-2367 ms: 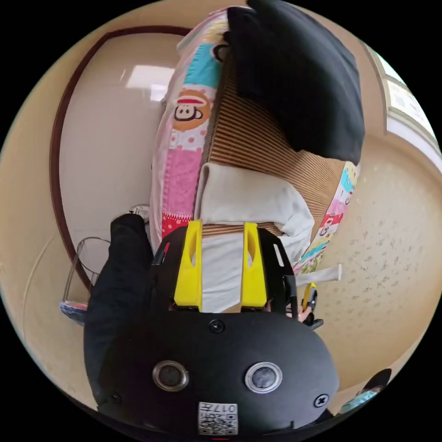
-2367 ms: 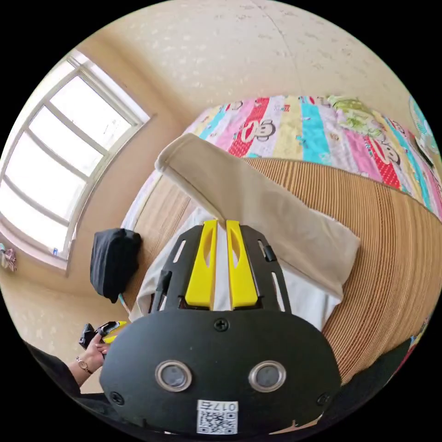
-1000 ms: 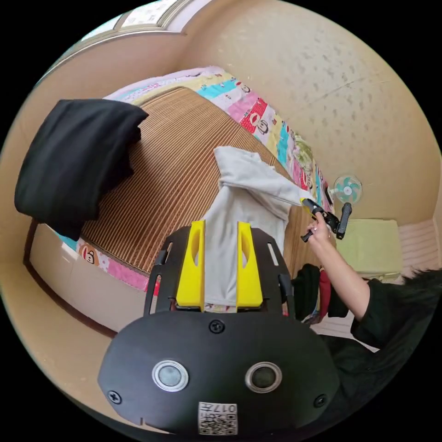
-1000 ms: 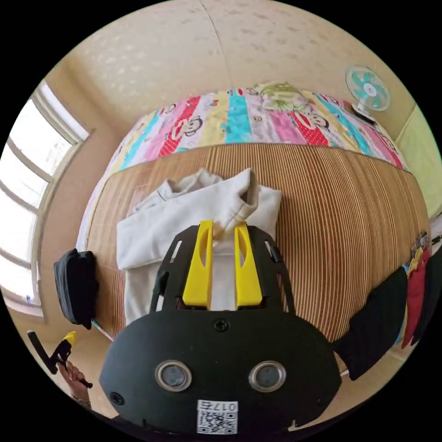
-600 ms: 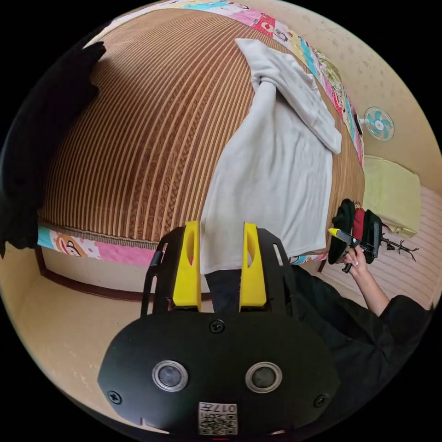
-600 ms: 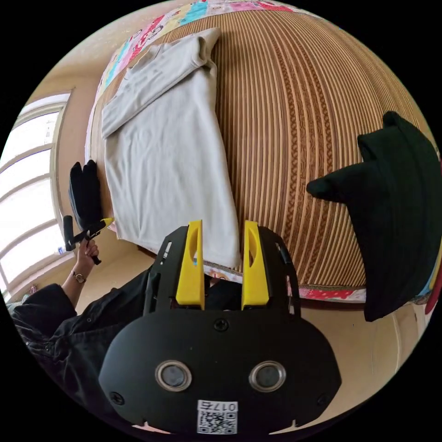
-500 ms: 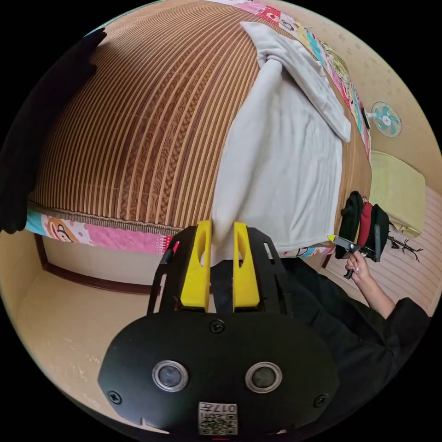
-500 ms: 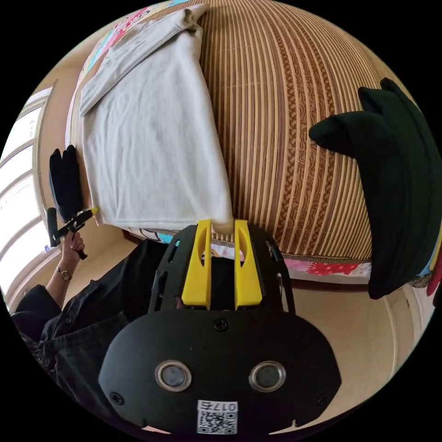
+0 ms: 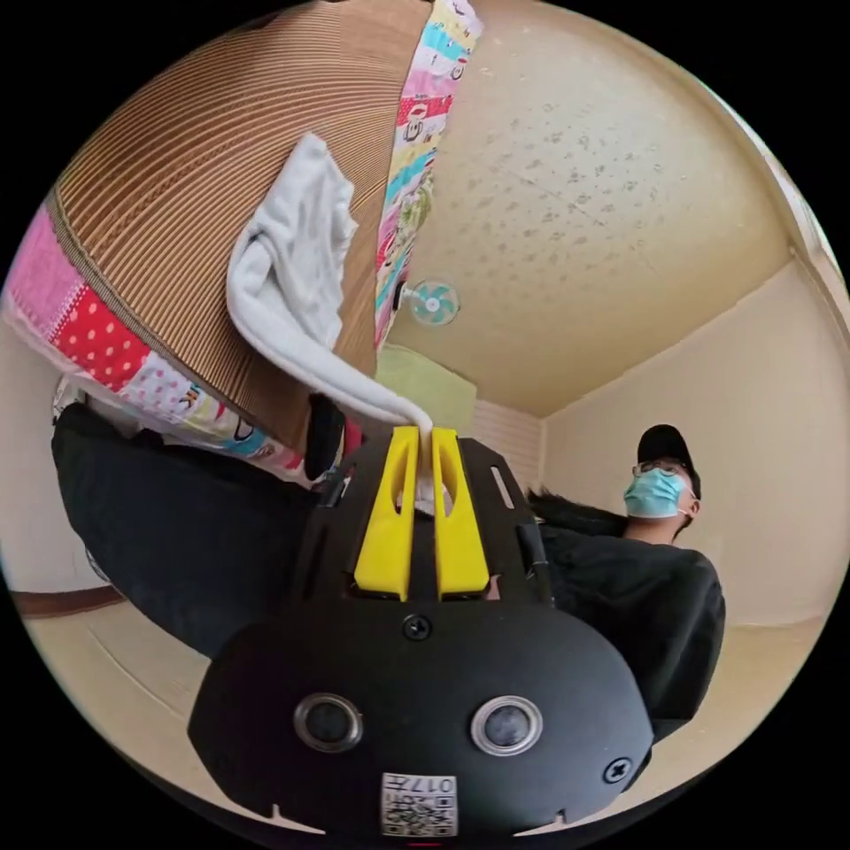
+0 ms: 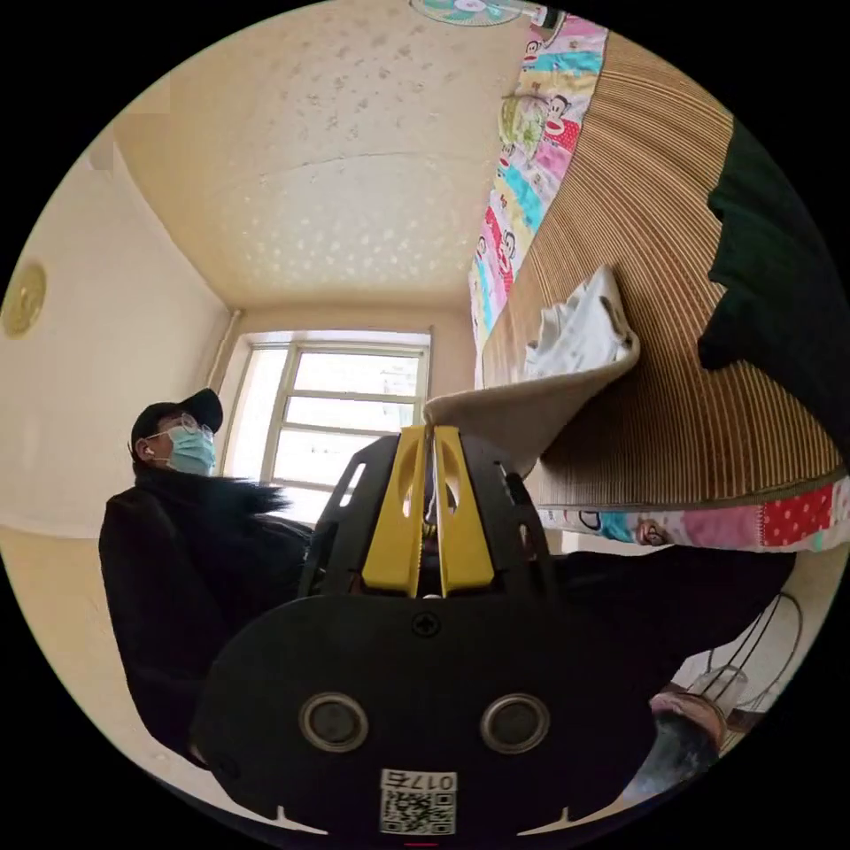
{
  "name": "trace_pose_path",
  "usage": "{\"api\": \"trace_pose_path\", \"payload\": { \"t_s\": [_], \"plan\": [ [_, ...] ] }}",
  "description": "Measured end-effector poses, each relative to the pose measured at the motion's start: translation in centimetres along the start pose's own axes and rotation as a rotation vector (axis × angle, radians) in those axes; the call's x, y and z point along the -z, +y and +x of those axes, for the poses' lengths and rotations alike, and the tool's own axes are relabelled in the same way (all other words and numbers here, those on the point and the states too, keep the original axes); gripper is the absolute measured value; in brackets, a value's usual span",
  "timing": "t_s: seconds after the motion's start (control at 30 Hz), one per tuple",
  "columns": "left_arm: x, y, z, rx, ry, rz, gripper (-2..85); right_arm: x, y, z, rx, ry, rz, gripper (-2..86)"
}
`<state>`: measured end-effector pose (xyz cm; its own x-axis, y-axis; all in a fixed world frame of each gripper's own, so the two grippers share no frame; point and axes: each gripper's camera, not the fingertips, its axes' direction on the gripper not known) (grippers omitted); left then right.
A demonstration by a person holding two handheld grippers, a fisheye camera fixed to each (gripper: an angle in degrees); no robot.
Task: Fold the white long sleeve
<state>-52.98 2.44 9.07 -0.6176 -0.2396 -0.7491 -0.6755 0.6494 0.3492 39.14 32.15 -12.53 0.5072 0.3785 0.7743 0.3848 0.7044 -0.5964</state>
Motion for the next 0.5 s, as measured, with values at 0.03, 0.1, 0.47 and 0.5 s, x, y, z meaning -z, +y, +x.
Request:
{"api": "trace_pose_path", "payload": {
  "t_s": [0.03,0.1,0.47,0.5],
  "plan": [
    [0.1,-0.4,0.5,-0.018,0.023,0.023,3.4,-0.3,-0.8,-0.1,0.013,-0.014,0.009,1.5],
    [-0.9,-4.1,2.1,-0.056,0.032,0.058,3.5,-2.6,-5.2,0.7,0.025,-0.018,0.071,0.9],
    [-3.7,-21.3,2.2,-0.056,-0.446,0.358,13.4,-15.9,-17.0,5.7,-0.156,0.488,-0.045,7.1],
    [-3.5,-20.7,1.8,-0.044,-0.503,0.366,13.7,-17.1,-16.1,6.2,-0.166,0.636,-0.128,8.1]
  ]
}}
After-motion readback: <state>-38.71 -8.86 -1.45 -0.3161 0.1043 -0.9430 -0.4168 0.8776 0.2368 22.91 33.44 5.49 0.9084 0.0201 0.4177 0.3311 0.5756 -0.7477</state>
